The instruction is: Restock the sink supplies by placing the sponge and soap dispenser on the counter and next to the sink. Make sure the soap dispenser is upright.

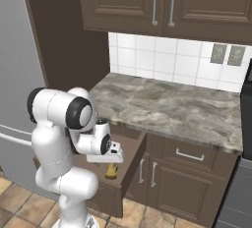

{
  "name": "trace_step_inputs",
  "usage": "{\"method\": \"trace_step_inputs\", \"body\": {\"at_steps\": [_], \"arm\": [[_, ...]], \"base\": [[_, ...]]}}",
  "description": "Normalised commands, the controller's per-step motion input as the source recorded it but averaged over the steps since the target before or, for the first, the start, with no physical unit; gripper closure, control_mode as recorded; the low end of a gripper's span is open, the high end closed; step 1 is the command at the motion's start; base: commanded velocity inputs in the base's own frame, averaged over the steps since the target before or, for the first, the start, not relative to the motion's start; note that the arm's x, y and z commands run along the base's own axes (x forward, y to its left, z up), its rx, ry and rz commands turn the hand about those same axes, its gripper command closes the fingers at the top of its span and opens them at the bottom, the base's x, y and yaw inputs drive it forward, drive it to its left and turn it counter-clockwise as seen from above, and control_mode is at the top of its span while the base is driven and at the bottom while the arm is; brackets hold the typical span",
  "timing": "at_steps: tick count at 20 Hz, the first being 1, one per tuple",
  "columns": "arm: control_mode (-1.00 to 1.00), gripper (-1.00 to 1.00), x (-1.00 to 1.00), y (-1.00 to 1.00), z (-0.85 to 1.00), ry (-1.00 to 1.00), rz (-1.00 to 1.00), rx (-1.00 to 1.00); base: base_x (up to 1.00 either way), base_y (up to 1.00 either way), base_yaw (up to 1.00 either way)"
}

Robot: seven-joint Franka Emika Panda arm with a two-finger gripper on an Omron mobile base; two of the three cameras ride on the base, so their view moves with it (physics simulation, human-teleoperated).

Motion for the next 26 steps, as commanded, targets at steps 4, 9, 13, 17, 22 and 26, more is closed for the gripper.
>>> {"method": "trace_step_inputs", "body": {"at_steps": [4,9,13,17,22,26], "arm": [[-1.0,-1.0,0.04,0.0,-0.4,0.0,0.0,0.0],[-1.0,-1.0,0.19,0.0,-0.16,0.0,0.0,0.0],[-1.0,-1.0,0.36,0.0,-0.09,0.0,0.0,0.0],[-1.0,-1.0,0.39,0.0,-0.14,0.0,0.0,0.0],[-1.0,-1.0,0.13,-0.06,-0.21,0.0,0.0,-0.01],[-1.0,-1.0,-0.01,-0.14,-0.15,0.0,0.0,0.0]], "base": [[0.0,0.0,0.0],[0.0,0.0,0.0],[0.0,0.0,0.0],[0.0,0.0,0.0],[0.0,0.0,0.0],[0.0,0.0,0.0]]}}
